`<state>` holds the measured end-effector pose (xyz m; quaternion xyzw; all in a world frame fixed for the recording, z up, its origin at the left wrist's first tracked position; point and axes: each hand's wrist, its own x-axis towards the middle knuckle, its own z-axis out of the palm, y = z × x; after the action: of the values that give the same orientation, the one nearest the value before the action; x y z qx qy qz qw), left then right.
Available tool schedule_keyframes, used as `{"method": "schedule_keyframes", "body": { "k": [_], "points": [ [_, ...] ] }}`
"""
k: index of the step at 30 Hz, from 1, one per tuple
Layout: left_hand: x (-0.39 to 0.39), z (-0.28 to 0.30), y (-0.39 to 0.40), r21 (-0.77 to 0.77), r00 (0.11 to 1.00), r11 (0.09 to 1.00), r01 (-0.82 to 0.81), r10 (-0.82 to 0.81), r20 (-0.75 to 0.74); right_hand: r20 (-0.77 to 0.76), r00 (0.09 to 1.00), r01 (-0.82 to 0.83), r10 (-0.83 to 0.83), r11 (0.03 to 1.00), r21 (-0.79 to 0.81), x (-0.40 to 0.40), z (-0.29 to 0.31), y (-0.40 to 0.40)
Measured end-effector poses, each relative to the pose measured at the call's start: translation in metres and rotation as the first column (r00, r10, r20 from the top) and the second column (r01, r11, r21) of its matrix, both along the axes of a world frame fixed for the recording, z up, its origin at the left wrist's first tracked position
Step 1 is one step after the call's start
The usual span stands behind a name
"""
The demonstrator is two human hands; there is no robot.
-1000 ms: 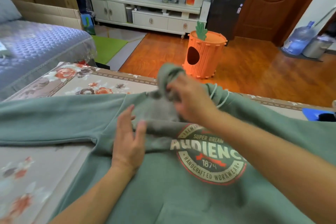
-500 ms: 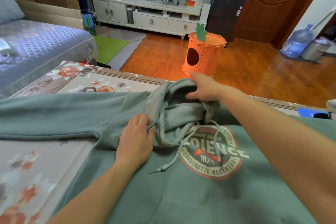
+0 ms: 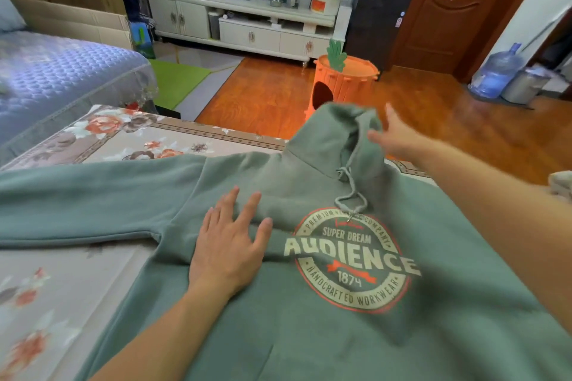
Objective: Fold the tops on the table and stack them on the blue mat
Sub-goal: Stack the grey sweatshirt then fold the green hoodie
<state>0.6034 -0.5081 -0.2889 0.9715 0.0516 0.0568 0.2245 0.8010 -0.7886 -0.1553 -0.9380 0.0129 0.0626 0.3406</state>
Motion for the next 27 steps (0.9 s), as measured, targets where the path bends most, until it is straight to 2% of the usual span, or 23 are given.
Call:
{"method": "schedule_keyframes", "body": {
  "k": [2, 3, 5, 8, 9, 11, 13, 14, 16, 18, 22, 24, 26, 27],
  "points": [
    [-0.001, -0.004, -0.006, 0.184, 0.998, 0.983, 0.013, -0.001, -0.063, -0.035, 0.998, -0.059, 0.049, 0.928, -0.368, -0.014, -0.038, -0.032],
    [0.0, -0.002, -0.01, 0.251, 0.996, 0.968, 0.016, 0.008, -0.093, -0.053, 0.999, -0.03, 0.005, 0.88, -0.474, -0.02, -0.055, -0.052],
    [0.022, 0.009, -0.009, 0.303, 0.993, 0.953, 0.006, 0.031, -0.118, -0.047, 0.995, 0.048, -0.088, 0.837, -0.545, -0.028, -0.079, -0.087],
    [0.096, 0.039, 0.009, 0.158, 0.997, 0.984, -0.083, 0.083, 0.001, -0.035, 0.995, 0.054, -0.097, 0.778, -0.626, -0.024, -0.096, -0.117],
    [0.12, 0.046, 0.018, 0.185, 0.995, 0.978, -0.098, 0.095, 0.025, -0.01, 0.995, 0.066, -0.097, 0.744, -0.665, -0.02, -0.098, -0.119],
    [0.158, 0.051, 0.031, 0.285, 0.992, 0.956, -0.075, 0.1, -0.075, 0.061, 0.995, 0.102, -0.085, 0.678, -0.728, -0.017, -0.096, -0.116],
    [0.178, 0.048, 0.036, 0.319, 0.975, 0.947, -0.024, 0.093, -0.204, 0.216, 0.976, 0.195, -0.031, 0.568, -0.799, -0.01, -0.091, -0.114],
    [0.184, 0.046, 0.035, 0.321, 0.979, 0.946, -0.035, 0.096, -0.178, 0.303, 0.953, 0.266, -0.021, 0.541, -0.798, -0.008, -0.089, -0.114],
    [0.194, 0.044, 0.034, 0.264, 0.986, 0.953, -0.145, 0.162, -0.041, 0.396, 0.91, 0.384, -0.125, 0.618, -0.686, 0.0, -0.094, -0.114],
    [0.192, 0.043, 0.026, 0.136, 0.979, 0.971, -0.196, 0.201, -0.02, 0.308, 0.912, 0.404, -0.272, 0.728, -0.554, 0.003, -0.106, -0.108],
    [0.16, 0.043, 0.006, -0.073, 0.971, 0.997, -0.029, 0.011, -0.239, 0.073, 0.974, 0.225, -0.214, 0.898, -0.379, -0.013, -0.102, -0.105],
    [0.123, 0.043, -0.002, 0.006, 0.976, 0.998, 0.063, -0.06, -0.209, -0.001, 0.99, 0.13, -0.138, 0.934, -0.332, -0.039, -0.084, -0.104],
    [0.062, 0.041, -0.008, 0.177, 0.987, 0.973, 0.144, -0.128, -0.1, 0.096, 0.995, 0.032, 0.007, 0.919, -0.392, -0.089, -0.072, -0.094],
    [0.024, 0.04, -0.011, 0.215, 0.981, 0.957, 0.193, -0.182, -0.07, 0.177, 0.979, -0.009, 0.098, 0.896, -0.445, -0.123, -0.073, -0.089]
  ]
}}
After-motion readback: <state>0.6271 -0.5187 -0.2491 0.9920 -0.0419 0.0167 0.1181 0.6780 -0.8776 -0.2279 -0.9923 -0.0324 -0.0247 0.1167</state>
